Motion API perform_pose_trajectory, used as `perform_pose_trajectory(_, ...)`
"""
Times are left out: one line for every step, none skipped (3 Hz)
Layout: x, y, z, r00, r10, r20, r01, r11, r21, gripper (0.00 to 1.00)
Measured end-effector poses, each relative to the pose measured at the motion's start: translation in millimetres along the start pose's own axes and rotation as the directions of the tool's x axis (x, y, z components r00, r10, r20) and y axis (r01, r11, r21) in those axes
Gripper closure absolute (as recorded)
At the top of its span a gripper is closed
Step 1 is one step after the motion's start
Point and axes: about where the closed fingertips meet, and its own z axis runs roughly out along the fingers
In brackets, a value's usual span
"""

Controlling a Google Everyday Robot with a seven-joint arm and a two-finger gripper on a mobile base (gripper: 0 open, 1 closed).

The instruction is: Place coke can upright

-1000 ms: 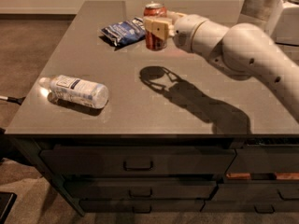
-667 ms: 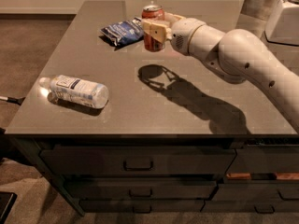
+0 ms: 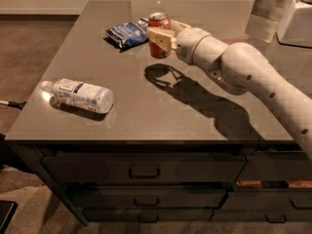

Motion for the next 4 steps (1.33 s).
perform_pose_trajectory(17.3, -4.2, 12.5, 1.0, 0.008, 0.01, -0.008, 1.0, -0.004, 0.99)
perform_pose_trajectory(26.0, -6.6, 19.3, 0.999, 0.021, 0.027, -0.02, 0.9998, -0.004, 0.79)
perform_pose_trajectory(32.8, -10.1, 23.8, 0.999, 0.024, 0.03, -0.024, 0.9997, 0.001, 0.58)
perform_pose_trajectory(38.6, -14.1, 24.3, 1.0, 0.015, 0.025, -0.015, 0.9999, 0.006, 0.34)
